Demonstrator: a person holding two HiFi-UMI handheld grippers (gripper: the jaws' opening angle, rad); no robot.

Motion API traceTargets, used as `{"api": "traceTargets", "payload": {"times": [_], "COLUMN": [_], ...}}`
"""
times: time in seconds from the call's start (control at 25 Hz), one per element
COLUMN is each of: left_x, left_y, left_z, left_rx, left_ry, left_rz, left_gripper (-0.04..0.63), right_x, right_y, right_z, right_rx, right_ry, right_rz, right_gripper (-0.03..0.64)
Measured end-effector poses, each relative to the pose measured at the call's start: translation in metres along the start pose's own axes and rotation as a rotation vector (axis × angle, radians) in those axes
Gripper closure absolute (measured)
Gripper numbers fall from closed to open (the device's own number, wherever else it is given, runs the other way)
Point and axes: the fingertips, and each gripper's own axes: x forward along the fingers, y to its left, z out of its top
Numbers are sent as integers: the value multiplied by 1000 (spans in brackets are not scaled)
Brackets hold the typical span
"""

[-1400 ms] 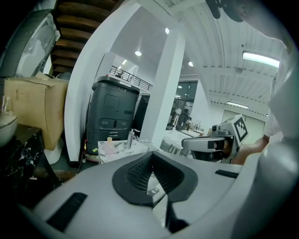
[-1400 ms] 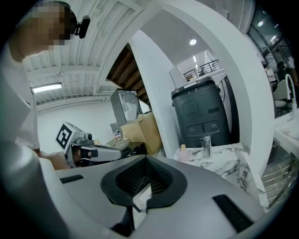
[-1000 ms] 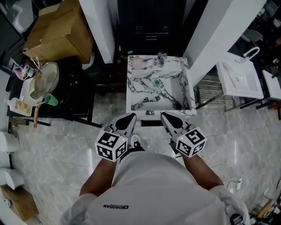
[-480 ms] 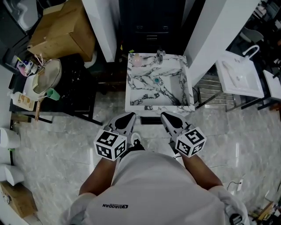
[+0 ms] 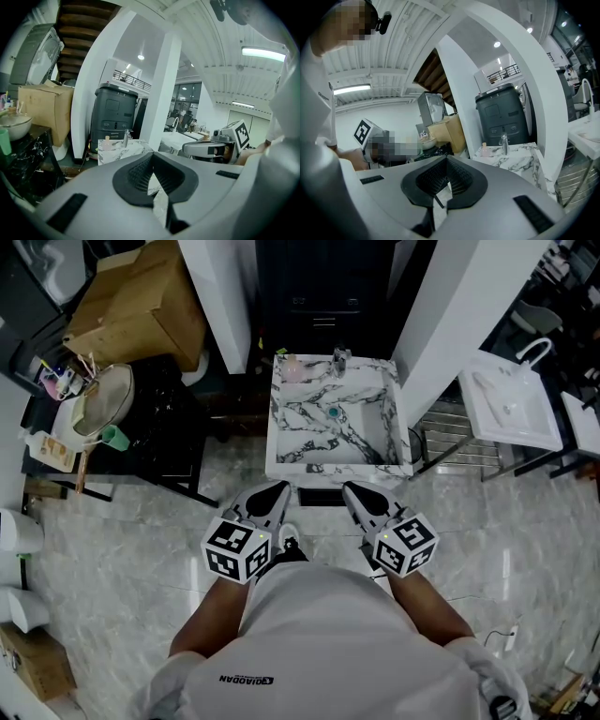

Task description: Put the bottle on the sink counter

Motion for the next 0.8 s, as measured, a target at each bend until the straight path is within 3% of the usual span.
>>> {"api": "traceTargets", "payload": {"times": [0.8], "left_x": [1], "left_y": [-7], "left_z": [0], "left_rx": [14], "left_ry": [-5], "left_rz": [1], "left_gripper": [581], "right_x": [-9], "right_y": [-3], "right_z": [-1], "right_rx": [-6], "right_ry": [-5], "right_rz": [-5], "right_gripper": [577]}}
